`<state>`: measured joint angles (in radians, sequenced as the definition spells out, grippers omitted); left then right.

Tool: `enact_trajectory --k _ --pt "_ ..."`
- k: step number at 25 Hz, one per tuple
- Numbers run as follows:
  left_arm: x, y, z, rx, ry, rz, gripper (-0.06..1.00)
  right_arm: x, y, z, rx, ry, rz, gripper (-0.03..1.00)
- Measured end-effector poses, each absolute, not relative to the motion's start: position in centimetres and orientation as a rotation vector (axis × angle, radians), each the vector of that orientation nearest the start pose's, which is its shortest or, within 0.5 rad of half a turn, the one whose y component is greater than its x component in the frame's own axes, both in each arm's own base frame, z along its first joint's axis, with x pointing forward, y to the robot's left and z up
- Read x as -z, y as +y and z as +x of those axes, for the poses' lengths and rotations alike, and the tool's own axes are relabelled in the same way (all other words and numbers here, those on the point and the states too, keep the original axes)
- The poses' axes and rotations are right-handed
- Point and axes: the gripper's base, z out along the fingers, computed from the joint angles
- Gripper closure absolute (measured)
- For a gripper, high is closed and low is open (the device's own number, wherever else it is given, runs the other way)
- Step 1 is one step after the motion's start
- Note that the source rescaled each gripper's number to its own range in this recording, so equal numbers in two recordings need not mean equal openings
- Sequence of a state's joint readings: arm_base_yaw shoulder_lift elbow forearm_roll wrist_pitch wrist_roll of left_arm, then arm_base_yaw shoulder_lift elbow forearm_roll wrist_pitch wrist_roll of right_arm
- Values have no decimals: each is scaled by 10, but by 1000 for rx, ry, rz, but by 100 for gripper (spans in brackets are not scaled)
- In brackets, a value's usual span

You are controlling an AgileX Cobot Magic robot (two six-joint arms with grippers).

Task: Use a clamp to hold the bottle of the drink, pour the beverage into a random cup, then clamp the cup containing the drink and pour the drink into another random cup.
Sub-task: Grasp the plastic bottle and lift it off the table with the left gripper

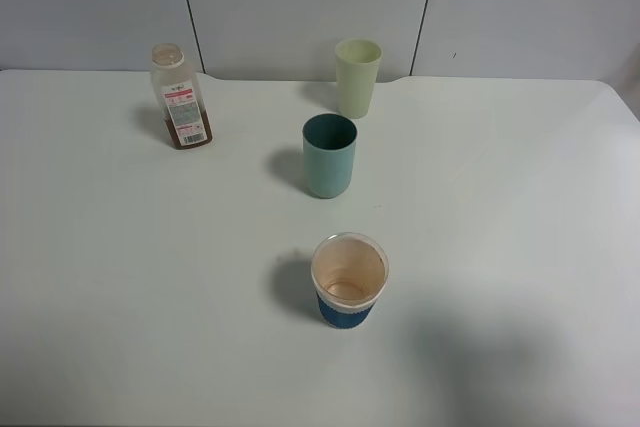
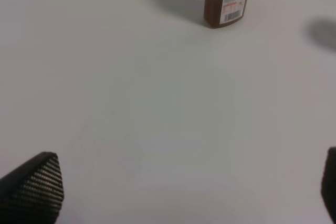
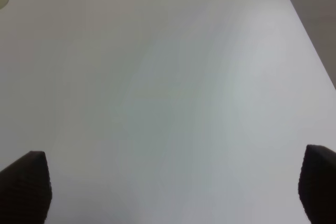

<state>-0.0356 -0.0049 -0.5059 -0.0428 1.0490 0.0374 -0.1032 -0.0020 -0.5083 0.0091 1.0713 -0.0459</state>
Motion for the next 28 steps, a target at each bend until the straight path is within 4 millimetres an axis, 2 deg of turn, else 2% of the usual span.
enact_trajectory --k 28 --pt "-280 -3 -6 50 2020 76 -6 -279 1 -6 82 2045 58 -3"
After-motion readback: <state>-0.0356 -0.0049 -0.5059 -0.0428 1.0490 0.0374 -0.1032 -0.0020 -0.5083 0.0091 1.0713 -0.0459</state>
